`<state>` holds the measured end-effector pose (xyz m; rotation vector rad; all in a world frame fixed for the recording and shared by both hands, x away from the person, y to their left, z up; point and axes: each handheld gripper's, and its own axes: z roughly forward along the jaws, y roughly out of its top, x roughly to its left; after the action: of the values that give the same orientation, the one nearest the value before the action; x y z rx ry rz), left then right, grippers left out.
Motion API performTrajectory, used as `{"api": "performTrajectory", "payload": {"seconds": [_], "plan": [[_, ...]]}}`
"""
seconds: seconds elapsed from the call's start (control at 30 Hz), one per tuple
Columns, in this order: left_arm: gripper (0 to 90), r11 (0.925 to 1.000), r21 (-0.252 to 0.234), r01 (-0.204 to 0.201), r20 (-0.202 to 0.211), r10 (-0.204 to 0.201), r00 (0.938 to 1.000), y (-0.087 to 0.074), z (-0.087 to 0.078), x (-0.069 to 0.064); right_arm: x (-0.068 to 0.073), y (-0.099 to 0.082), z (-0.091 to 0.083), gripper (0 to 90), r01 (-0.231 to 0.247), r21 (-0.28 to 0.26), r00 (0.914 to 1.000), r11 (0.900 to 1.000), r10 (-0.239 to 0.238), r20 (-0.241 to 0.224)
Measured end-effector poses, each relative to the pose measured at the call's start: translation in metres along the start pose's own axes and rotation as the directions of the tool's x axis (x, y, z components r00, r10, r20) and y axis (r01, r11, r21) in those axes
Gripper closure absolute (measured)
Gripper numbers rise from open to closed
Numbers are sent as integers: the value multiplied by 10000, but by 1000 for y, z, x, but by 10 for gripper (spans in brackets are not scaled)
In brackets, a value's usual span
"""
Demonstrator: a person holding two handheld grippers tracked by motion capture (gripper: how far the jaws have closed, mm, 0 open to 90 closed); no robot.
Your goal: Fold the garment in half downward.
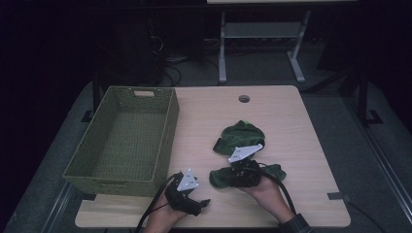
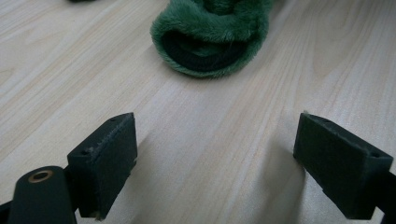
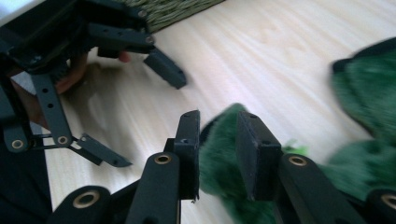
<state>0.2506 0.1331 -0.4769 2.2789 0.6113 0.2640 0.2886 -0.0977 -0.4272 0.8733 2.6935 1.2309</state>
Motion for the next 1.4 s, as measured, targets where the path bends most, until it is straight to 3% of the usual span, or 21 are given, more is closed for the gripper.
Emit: {"api": "performTrajectory", "payload": {"seconds": [0.23,0.57,0.77,0.8,0.9,1.13,1.27,1.4], "plan": [[129,10000,-46,15,32,-15,10000,0,0,0,13,3,16,714,315,147,9992,9994,-311,-264],[130,10000,17,-73,65,73,10000,0,0,1,12,-7,42,714,422,933,9959,9947,-493,752],[130,10000,10,-73,78,73,9999,0,0,1,16,-10,48,787,586,866,9925,9945,-674,1018],[130,9999,7,-110,63,110,9999,0,0,1,19,-11,48,811,730,861,9891,9936,-832,1213],[130,10000,0,-40,86,40,10000,0,0,1,25,-12,48,860,970,908,9865,9911,-1078,1235],[130,10000,18,-63,73,63,10000,0,0,1,22,-13,43,872,765,991,9966,9921,-792,231],[130,10000,-3,-54,62,54,10000,0,0,1,20,-9,32,872,568,323,9982,9979,-561,-215],[130,10000,-34,13,88,-12,10000,0,1,0,19,-6,21,871,492,-48,9981,9988,-494,-359]]}}
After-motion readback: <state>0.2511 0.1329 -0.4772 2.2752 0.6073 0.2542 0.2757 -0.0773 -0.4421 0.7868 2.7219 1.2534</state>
